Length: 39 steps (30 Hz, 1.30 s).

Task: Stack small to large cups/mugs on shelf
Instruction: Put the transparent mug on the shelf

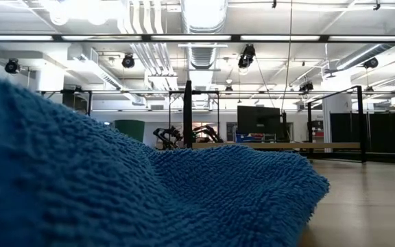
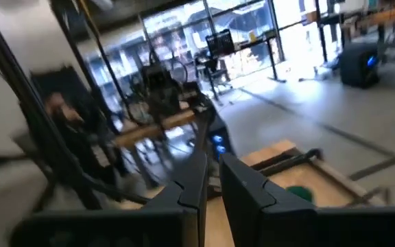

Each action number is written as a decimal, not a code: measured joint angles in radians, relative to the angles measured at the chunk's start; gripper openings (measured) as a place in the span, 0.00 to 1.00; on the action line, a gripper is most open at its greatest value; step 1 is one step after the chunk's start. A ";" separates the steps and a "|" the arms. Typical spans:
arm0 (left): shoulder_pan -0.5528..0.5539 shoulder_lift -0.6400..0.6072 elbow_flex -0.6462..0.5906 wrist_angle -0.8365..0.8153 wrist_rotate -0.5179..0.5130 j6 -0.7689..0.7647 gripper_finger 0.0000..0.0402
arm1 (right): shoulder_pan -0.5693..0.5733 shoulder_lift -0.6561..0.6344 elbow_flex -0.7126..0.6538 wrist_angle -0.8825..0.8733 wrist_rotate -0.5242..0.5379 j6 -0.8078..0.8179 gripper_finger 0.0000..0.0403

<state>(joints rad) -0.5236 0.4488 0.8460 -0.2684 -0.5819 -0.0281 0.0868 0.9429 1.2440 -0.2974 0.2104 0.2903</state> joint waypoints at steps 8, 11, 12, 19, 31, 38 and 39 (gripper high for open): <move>0.000 -0.012 0.059 0.170 0.000 0.243 0.00 | 0.000 0.174 0.252 -0.410 0.001 -0.160 0.09; 0.000 -0.026 0.064 0.202 0.000 0.275 0.00 | 0.000 0.217 0.300 -0.536 0.001 -0.131 0.09; 0.000 -0.032 0.063 0.198 -0.001 0.277 0.00 | 0.000 0.231 0.310 -0.573 0.001 -0.130 0.09; 0.000 -0.046 0.063 0.200 -0.226 0.281 0.00 | 0.000 0.299 0.365 -0.687 0.001 -0.083 0.09; 0.000 -0.066 0.063 0.199 -0.437 0.271 0.00 | 0.098 0.414 0.338 -1.095 -0.367 0.511 0.09; 0.000 -0.087 0.063 0.190 -0.437 0.276 0.00 | 0.263 0.564 0.316 -1.103 -0.352 0.577 0.09; 0.000 -0.093 0.063 0.181 -0.437 0.278 0.00 | 0.274 0.585 0.319 -1.104 -0.352 0.573 0.09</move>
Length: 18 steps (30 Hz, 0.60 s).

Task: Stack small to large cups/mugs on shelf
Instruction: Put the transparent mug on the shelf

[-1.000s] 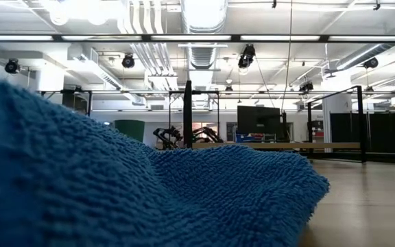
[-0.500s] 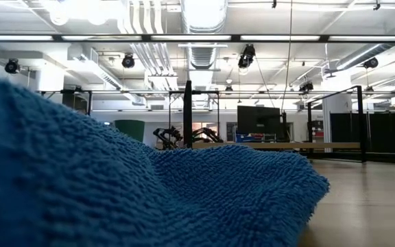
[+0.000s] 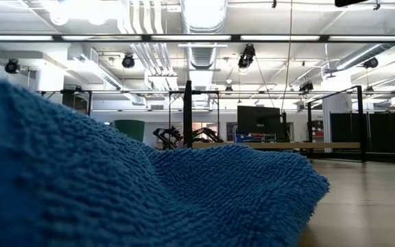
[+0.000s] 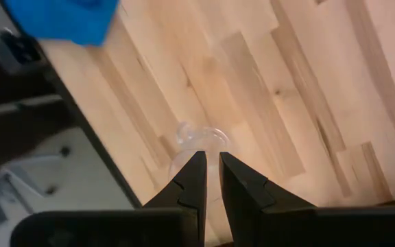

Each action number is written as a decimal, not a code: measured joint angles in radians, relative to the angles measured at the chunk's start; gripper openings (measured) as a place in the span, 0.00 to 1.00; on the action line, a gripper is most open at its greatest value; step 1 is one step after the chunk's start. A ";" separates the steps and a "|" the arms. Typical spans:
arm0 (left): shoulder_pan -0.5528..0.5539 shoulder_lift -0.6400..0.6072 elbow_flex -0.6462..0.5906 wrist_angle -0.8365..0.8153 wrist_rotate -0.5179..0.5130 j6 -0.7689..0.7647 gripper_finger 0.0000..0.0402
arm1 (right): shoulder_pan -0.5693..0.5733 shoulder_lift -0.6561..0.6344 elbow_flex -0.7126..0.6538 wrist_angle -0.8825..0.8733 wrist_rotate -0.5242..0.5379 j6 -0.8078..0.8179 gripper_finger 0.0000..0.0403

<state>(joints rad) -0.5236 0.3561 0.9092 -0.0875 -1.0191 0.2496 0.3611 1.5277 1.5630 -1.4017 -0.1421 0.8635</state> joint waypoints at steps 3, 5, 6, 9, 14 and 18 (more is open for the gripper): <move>0.000 -0.017 0.000 -0.018 0.000 -0.005 0.00 | 0.018 0.060 0.017 0.002 0.002 0.006 0.09; 0.000 -0.026 0.000 -0.026 0.000 -0.006 0.00 | 0.023 0.097 0.026 0.002 0.004 0.005 0.09; 0.000 -0.031 0.000 -0.028 0.000 -0.006 0.00 | 0.025 0.113 0.031 0.002 0.002 0.004 0.09; 0.000 -0.046 0.000 -0.026 0.000 -0.007 0.00 | 0.010 0.153 0.036 -0.011 -0.113 0.004 0.09; -0.001 -0.070 0.000 -0.026 0.050 -0.008 0.00 | -0.010 0.223 0.037 -0.157 -0.300 -0.035 0.09; -0.001 -0.082 0.000 -0.026 0.103 -0.035 0.00 | 0.002 0.237 0.037 -0.165 -0.323 -0.059 0.13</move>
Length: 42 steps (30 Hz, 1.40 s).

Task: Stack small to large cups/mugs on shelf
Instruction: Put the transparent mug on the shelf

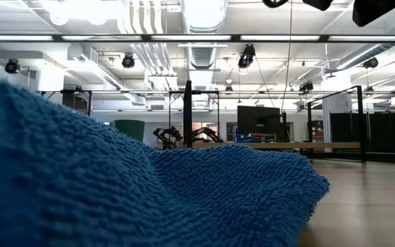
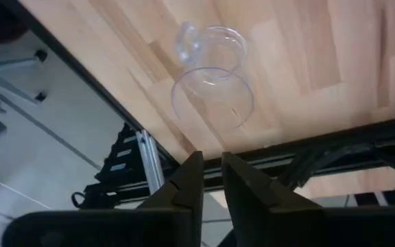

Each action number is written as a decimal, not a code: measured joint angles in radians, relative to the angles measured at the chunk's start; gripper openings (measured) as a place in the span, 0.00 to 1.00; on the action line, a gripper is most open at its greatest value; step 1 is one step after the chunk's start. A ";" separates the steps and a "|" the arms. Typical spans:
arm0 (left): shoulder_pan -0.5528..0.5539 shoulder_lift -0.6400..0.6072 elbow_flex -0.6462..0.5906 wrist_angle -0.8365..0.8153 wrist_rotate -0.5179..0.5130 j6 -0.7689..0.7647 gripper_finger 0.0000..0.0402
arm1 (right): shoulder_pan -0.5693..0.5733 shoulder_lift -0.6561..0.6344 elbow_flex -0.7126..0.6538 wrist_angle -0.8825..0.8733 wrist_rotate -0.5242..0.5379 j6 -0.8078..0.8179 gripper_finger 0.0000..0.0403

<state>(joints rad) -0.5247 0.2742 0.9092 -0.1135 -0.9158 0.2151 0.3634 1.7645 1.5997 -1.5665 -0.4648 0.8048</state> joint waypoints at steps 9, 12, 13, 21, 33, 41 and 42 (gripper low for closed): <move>0.000 0.001 0.000 0.000 0.005 -0.034 0.00 | 0.054 -0.023 0.000 -0.006 0.066 0.000 0.27; 0.000 0.000 0.000 0.000 0.005 -0.026 0.00 | 0.098 -0.021 -0.005 0.000 0.158 0.012 0.29; 0.000 -0.003 0.000 0.000 0.005 -0.026 0.00 | 0.114 -0.015 -0.009 0.002 0.183 0.022 0.29; 0.001 -0.006 0.000 0.000 0.004 -0.027 0.00 | 0.221 0.025 -0.077 0.028 0.204 0.189 0.29; 0.001 -0.005 0.000 0.000 0.004 -0.028 0.00 | 0.227 0.011 -0.250 0.191 0.240 0.270 0.29; 0.001 -0.005 -0.001 0.000 0.004 -0.028 0.00 | 0.225 0.010 -0.306 0.208 0.241 0.270 0.29; 0.001 -0.005 -0.001 0.000 0.004 -0.028 0.00 | 0.225 0.010 -0.308 0.222 0.240 0.270 0.29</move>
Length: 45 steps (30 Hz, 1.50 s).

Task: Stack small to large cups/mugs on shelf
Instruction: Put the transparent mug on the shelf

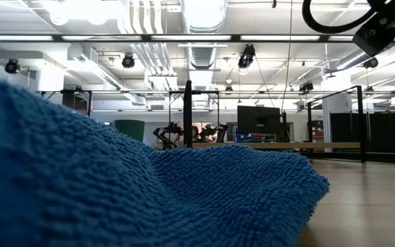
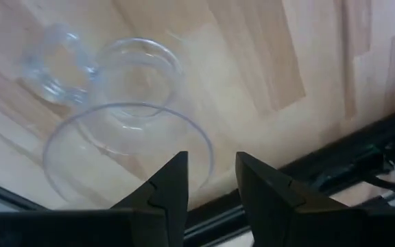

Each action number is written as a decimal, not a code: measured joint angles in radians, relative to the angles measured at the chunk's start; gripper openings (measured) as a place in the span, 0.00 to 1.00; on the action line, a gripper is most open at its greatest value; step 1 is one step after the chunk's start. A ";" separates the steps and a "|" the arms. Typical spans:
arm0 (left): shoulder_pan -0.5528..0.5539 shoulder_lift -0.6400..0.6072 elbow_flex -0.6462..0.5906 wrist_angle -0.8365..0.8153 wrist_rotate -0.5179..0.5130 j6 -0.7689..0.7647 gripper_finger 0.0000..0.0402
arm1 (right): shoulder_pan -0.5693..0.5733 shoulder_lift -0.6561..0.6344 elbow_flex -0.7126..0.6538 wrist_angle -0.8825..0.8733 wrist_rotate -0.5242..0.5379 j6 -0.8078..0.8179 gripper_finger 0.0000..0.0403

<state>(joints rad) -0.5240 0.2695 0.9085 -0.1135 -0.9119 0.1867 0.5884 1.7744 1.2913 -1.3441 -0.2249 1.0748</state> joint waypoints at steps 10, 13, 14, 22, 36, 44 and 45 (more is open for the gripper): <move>0.000 0.000 0.000 0.000 0.000 0.000 0.00 | -0.013 0.001 -0.049 0.133 -0.002 0.007 0.24; -0.001 0.000 0.000 0.000 0.000 0.001 0.00 | -0.026 0.001 -0.076 0.130 -0.001 0.013 0.18; -0.001 0.000 0.000 0.000 0.000 0.003 0.00 | -0.032 0.000 -0.078 0.129 -0.001 0.007 0.14; 0.000 0.000 0.000 0.000 0.000 0.003 0.00 | -0.113 -0.038 -0.027 0.110 0.033 -0.085 0.02; 0.000 0.000 -0.001 0.000 -0.001 0.003 0.00 | -0.558 -0.107 0.327 -0.002 0.575 -0.515 0.02; 0.000 0.000 -0.001 0.000 -0.001 0.003 0.00 | -0.917 -0.024 0.463 0.047 0.412 -0.800 0.02; 0.000 0.000 -0.001 0.000 -0.001 0.003 0.00 | -0.950 -0.004 0.476 0.047 0.384 -0.817 0.02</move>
<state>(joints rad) -0.5240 0.2695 0.9073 -0.1135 -0.9127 0.1894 -0.3619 1.7703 1.7677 -1.2972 0.1595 0.2576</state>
